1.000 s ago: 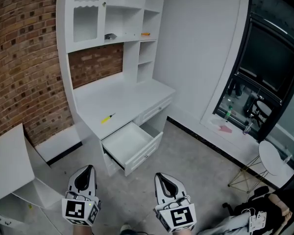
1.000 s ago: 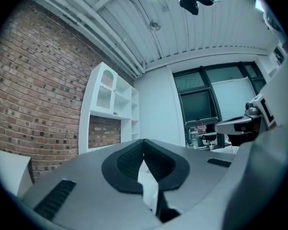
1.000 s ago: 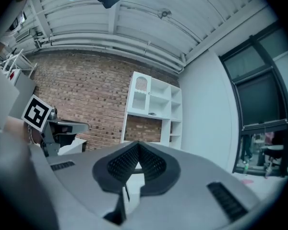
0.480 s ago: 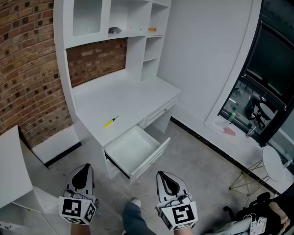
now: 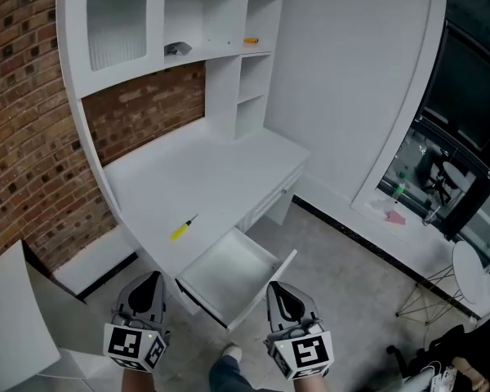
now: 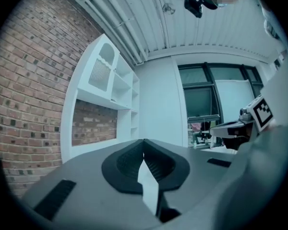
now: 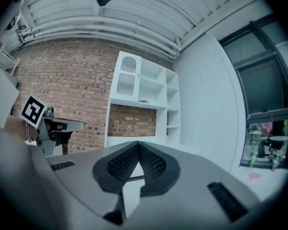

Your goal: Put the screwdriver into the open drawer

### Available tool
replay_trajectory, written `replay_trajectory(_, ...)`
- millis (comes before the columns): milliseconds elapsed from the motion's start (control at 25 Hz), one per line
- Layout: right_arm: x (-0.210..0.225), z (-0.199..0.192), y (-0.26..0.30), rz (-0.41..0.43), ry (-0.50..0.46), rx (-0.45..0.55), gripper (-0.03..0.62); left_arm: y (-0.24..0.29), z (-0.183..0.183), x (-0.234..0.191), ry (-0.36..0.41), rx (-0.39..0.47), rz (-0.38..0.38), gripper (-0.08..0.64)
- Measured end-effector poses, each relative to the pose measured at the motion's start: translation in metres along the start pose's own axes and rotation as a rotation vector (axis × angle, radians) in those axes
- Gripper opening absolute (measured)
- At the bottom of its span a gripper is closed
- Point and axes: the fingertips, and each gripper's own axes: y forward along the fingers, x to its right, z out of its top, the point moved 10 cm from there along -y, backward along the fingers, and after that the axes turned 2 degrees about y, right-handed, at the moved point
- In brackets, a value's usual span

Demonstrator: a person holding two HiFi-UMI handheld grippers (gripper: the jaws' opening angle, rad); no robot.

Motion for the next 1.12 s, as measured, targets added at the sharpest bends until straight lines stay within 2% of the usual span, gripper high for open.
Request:
replay_trajectory(240,0.031,0.001,0.072,-0.007,0.024,-0.026,0.011,0.084,-0.004,-0.028,-0.049,-0.010,-0.053,0.016)
replay_trajectory(280,0.037,0.001,0.082,-0.009,0.029,-0.030,0.011,0.096,-0.006,-0.031,-0.063,-0.020,-0.067,0.082)
replay_trajectory(320,0.043,0.001,0.091,-0.013,0.035,-0.032,0.011,0.108,-0.008,-0.035,-0.071,-0.029,-0.079,0.209)
replay_trajectory(360,0.049,0.000,0.099,-0.018,0.042,-0.032,0.011,0.119,-0.011,-0.038,-0.072,-0.037,-0.086,0.262)
replay_trajectory(600,0.068,-0.014,0.128,-0.048,0.083,-0.061,0.011,0.165,-0.033,-0.051,-0.034,-0.133,-0.103,0.356)
replay_trajectory(880,0.077,-0.034,0.139,-0.104,0.182,-0.109,0.011,0.200,-0.067,-0.068,0.064,-0.282,-0.148,0.367)
replay_trajectory(1120,0.075,-0.049,0.158,-0.141,0.200,-0.167,0.011,0.235,-0.117,-0.101,0.049,-0.451,-0.225,0.365)
